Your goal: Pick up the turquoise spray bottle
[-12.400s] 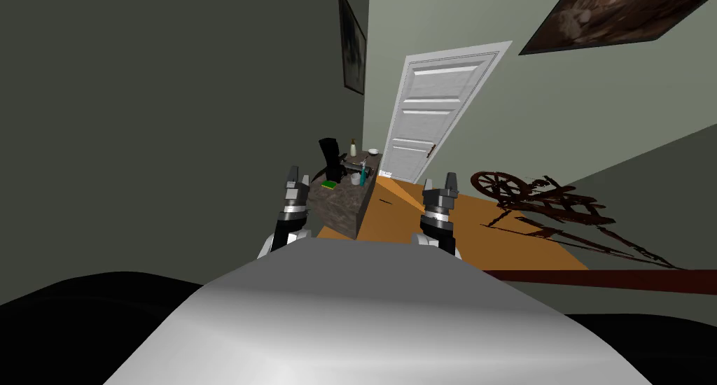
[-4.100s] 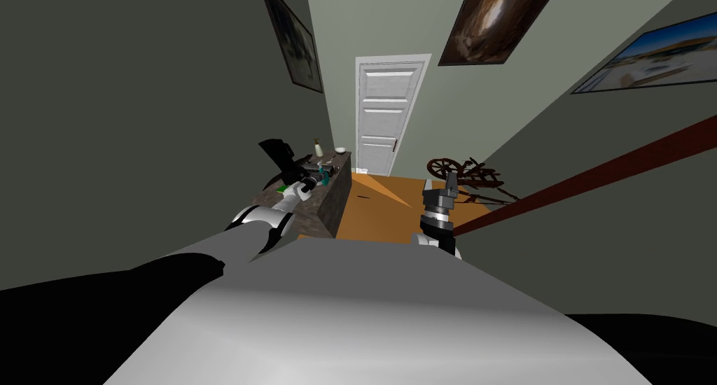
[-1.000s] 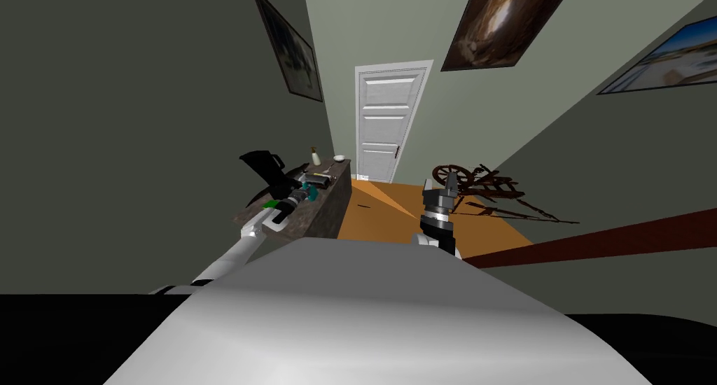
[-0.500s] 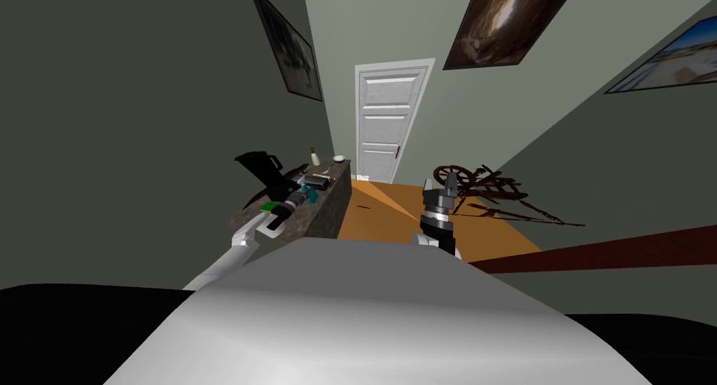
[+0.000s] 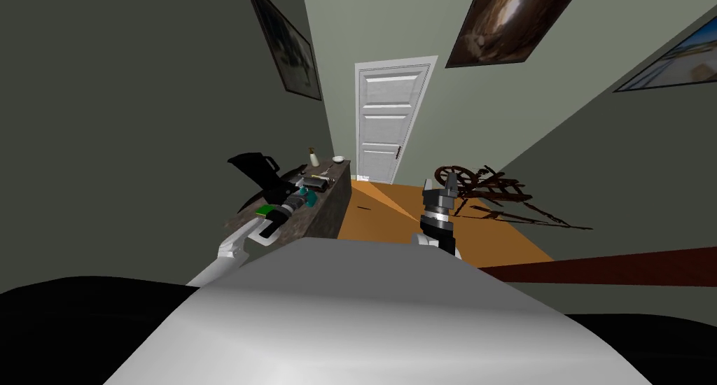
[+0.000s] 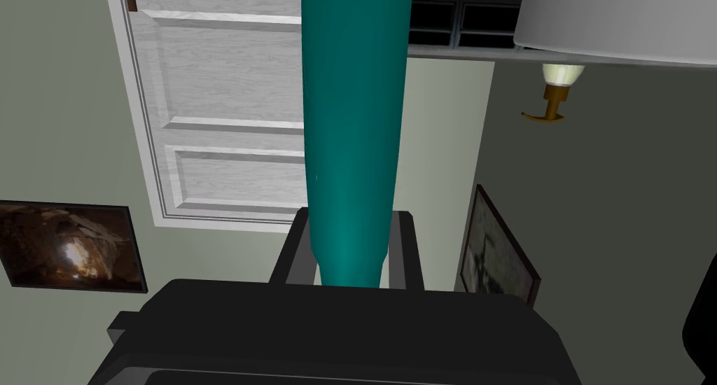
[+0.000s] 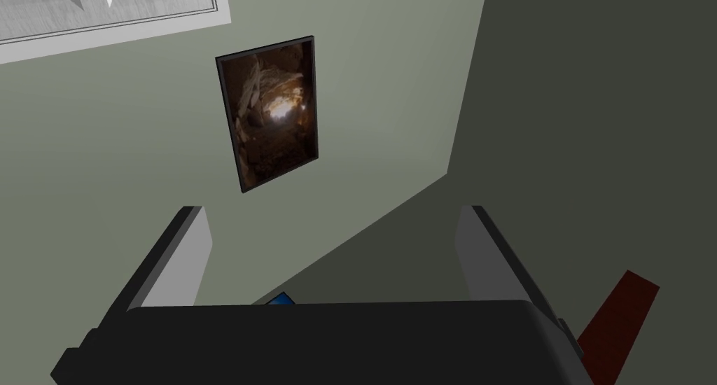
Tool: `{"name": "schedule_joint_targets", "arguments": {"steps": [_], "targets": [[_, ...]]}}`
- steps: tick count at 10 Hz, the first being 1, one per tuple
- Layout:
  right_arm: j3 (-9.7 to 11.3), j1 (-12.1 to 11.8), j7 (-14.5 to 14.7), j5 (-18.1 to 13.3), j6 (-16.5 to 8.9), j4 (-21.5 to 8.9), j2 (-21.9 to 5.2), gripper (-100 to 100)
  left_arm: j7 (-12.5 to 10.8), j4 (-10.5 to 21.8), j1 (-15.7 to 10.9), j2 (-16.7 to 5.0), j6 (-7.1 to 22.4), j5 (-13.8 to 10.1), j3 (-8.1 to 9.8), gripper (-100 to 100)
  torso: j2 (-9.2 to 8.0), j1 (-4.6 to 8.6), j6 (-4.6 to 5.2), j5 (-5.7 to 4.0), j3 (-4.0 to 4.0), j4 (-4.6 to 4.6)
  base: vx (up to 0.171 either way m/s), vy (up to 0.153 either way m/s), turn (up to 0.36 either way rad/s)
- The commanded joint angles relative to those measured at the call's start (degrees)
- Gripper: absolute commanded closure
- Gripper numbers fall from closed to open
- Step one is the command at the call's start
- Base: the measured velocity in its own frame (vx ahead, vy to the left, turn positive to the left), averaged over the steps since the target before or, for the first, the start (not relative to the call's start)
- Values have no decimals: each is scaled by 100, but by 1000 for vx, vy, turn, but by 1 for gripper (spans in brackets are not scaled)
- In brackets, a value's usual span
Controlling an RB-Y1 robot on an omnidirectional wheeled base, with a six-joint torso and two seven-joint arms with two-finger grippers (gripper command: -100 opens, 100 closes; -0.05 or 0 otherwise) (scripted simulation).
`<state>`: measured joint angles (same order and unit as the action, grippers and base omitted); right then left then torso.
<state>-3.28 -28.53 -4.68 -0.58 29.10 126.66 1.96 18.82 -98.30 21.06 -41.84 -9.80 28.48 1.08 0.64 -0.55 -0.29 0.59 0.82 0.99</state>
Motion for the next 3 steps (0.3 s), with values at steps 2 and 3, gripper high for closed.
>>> {"name": "schedule_joint_targets", "arguments": {"steps": [2, 3], "targets": [[0, 0, 0, 0, 0, 0, 0, 0, 2, -204, 127, 3, 10, 0, 10, 100, -15, 1, 4, -1, -10, -5, 3, 2, 2], [0, 1, 0, 0, 0, 0, 0, 0, 2, -232, 137, 4, 12, -1, 9, 0, -19, -2, 4, -1, -12, -6, 0, 0, 0]]}}
